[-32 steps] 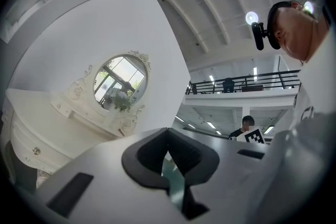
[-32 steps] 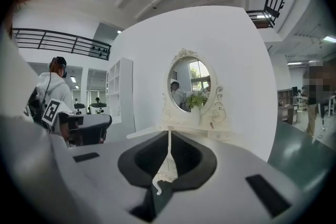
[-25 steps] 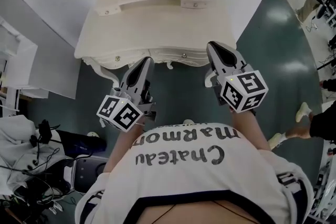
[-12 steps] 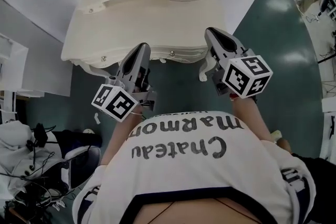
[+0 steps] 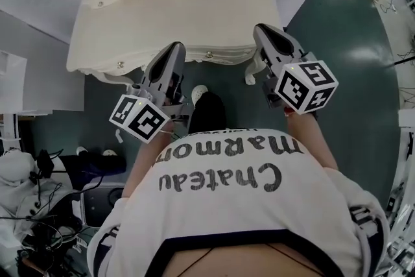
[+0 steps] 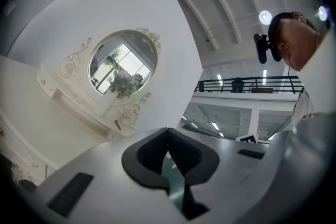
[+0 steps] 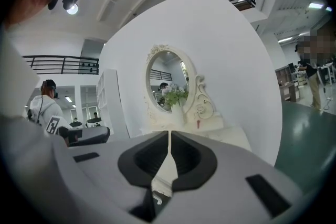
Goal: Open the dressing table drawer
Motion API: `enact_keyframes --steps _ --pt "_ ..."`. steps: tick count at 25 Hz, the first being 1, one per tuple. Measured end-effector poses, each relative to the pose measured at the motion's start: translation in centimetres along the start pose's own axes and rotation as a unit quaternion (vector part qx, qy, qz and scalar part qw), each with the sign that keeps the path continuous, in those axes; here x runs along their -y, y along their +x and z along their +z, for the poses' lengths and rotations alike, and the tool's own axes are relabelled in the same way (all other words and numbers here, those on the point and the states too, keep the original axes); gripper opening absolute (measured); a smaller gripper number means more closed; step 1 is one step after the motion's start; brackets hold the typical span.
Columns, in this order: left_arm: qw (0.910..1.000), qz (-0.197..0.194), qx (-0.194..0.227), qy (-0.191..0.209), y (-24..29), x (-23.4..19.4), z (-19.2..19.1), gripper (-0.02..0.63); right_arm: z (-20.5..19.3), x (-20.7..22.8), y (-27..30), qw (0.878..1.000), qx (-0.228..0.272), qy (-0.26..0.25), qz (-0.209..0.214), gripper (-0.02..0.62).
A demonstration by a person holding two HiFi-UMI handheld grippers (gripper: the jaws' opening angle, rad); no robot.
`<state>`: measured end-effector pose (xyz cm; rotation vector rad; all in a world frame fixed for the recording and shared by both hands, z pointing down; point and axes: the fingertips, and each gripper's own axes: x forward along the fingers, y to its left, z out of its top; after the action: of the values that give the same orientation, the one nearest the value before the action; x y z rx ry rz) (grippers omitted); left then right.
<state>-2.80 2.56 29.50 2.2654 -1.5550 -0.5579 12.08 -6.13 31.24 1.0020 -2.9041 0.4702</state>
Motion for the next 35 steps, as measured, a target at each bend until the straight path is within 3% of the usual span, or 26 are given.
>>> enact_keyframes --steps 5,11,17,21,35 --pt "0.9998 -0.019 0.005 0.003 1.8 -0.6 -0.1 0.023 0.3 1.0 0.9 1.000 0.005 -0.007 -0.010 0.032" --pt "0.9999 -0.003 0.002 0.013 7.1 -7.5 2.1 0.023 1.1 4.4 9.2 1.000 0.007 0.006 -0.003 0.031" --pt "0.9991 -0.036 -0.024 -0.002 10.7 -12.7 6.9 0.023 4.1 3.9 15.5 0.999 -0.008 0.011 -0.043 0.032" --pt "0.9979 -0.050 -0.040 0.000 12.9 -15.1 7.7 0.023 4.5 4.9 18.5 0.998 -0.012 0.013 -0.058 0.031" --pt "0.9907 -0.059 -0.121 -0.016 18.7 -23.6 5.2 0.023 -2.0 12.0 26.4 0.985 -0.095 0.043 -0.137 0.032"
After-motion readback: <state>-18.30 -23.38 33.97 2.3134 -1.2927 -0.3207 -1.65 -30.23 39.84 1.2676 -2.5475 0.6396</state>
